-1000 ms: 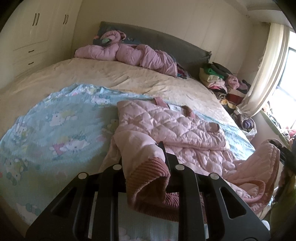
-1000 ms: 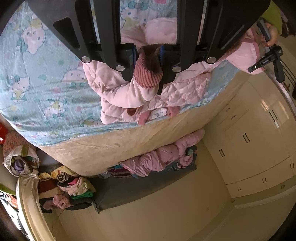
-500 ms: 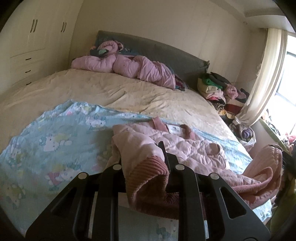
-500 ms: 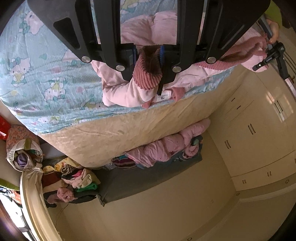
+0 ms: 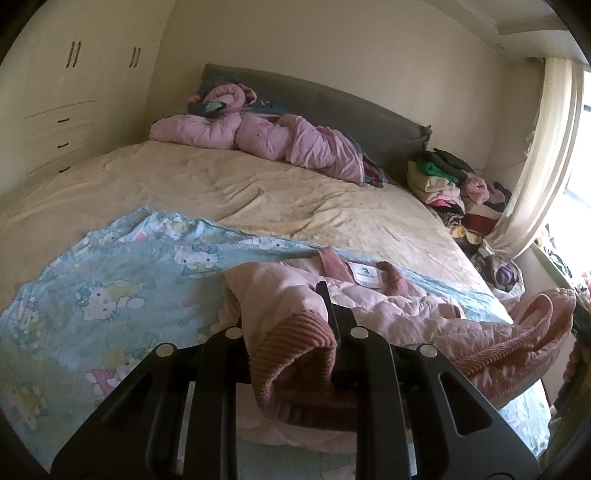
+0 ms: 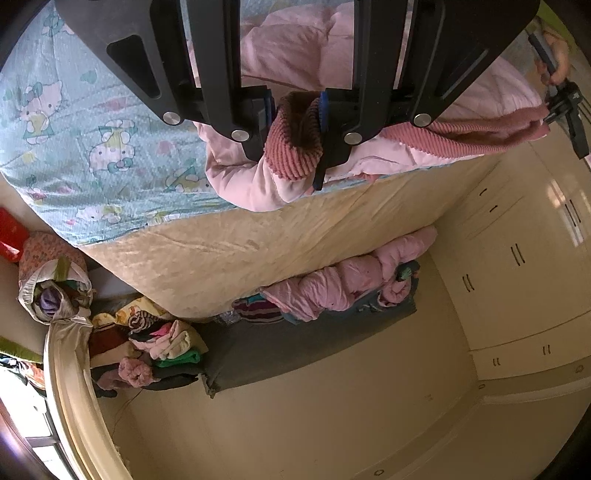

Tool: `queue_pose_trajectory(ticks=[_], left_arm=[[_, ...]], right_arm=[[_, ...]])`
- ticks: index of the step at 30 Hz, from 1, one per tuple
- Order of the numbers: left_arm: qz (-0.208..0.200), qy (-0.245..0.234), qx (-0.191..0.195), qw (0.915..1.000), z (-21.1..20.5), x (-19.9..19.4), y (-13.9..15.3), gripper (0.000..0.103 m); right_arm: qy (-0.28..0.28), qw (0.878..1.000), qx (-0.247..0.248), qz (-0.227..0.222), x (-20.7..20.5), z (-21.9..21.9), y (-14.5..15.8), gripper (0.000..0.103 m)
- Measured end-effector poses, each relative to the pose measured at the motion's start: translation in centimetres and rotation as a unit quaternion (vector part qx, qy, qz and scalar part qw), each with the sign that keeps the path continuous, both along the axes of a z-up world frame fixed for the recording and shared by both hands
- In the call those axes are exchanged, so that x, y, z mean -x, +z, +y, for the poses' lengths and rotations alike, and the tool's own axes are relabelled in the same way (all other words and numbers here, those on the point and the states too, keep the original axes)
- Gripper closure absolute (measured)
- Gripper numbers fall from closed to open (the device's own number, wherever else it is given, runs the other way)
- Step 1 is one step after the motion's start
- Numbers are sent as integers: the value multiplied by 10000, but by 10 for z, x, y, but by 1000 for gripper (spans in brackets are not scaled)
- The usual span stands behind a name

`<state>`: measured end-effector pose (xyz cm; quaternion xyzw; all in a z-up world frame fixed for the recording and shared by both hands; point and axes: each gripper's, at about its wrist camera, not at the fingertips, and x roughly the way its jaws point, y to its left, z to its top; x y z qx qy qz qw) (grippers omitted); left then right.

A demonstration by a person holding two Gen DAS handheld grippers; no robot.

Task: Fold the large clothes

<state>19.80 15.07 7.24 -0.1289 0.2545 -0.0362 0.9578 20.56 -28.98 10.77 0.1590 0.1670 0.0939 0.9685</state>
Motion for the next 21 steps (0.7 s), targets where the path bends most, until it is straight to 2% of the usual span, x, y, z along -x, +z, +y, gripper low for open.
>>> queue_pose_trajectory(ticks=[11,21], left_arm=[[69,259,181,9995,4,-28,-14,88],[166,579,435,9972,6,-64,-22,87]], right_arm=[[-228,9997,107,15,-34,2,-10,87],[-538,9977,341,224,-79,6,-15,88]])
